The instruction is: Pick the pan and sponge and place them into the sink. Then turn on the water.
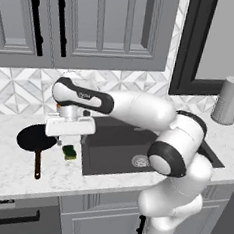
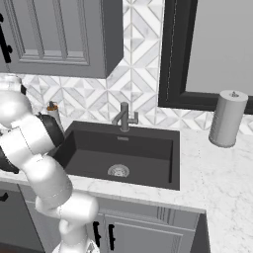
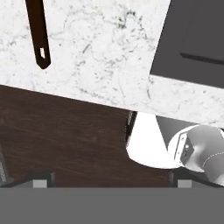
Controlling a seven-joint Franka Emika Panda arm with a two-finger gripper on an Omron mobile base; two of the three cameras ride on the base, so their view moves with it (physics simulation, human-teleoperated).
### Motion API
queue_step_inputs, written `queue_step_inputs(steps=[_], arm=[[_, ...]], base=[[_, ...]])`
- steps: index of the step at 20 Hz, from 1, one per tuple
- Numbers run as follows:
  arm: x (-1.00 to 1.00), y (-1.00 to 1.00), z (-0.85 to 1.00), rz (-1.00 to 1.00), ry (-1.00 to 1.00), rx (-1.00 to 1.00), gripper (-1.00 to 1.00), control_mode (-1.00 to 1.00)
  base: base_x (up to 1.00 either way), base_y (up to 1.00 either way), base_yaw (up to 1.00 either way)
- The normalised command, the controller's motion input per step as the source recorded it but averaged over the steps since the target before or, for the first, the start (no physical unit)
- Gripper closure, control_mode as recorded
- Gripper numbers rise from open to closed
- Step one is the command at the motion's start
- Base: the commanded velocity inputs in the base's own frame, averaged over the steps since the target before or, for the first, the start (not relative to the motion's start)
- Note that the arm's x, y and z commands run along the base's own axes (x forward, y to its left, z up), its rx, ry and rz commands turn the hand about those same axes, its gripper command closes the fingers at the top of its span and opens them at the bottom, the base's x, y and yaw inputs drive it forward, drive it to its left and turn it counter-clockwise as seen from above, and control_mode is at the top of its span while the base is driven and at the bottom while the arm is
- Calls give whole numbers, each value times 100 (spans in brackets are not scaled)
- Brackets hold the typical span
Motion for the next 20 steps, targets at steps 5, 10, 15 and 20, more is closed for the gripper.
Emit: queue_step_inputs(steps=[5,10,15,20], arm=[[0,67,-44,0,3,-3,-100,-100],[0,45,-25,0,-16,-4,-100,-100],[0,25,-34,0,-13,-2,-100,-100],[0,7,-42,-2,-8,0,-100,-100]], base=[[0,0,0],[0,0,0],[0,0,0],[0,0,0]])
